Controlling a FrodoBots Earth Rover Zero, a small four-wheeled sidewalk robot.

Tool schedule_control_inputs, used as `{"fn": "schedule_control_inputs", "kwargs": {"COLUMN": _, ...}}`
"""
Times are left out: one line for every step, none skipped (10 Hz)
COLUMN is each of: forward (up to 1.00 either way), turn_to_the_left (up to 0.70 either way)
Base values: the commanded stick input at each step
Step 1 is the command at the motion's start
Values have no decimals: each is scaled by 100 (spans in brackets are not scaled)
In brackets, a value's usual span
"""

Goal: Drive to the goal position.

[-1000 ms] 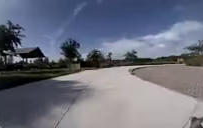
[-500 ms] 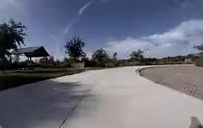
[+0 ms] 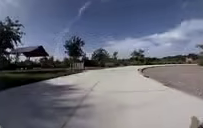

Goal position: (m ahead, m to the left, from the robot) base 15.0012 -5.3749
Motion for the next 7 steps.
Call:
{"fn": "schedule_control_inputs", "kwargs": {"forward": 85, "turn_to_the_left": 0}}
{"fn": "schedule_control_inputs", "kwargs": {"forward": 85, "turn_to_the_left": 0}}
{"fn": "schedule_control_inputs", "kwargs": {"forward": 85, "turn_to_the_left": 0}}
{"fn": "schedule_control_inputs", "kwargs": {"forward": 85, "turn_to_the_left": 0}}
{"fn": "schedule_control_inputs", "kwargs": {"forward": 85, "turn_to_the_left": 0}}
{"fn": "schedule_control_inputs", "kwargs": {"forward": 85, "turn_to_the_left": 0}}
{"fn": "schedule_control_inputs", "kwargs": {"forward": 85, "turn_to_the_left": 0}}
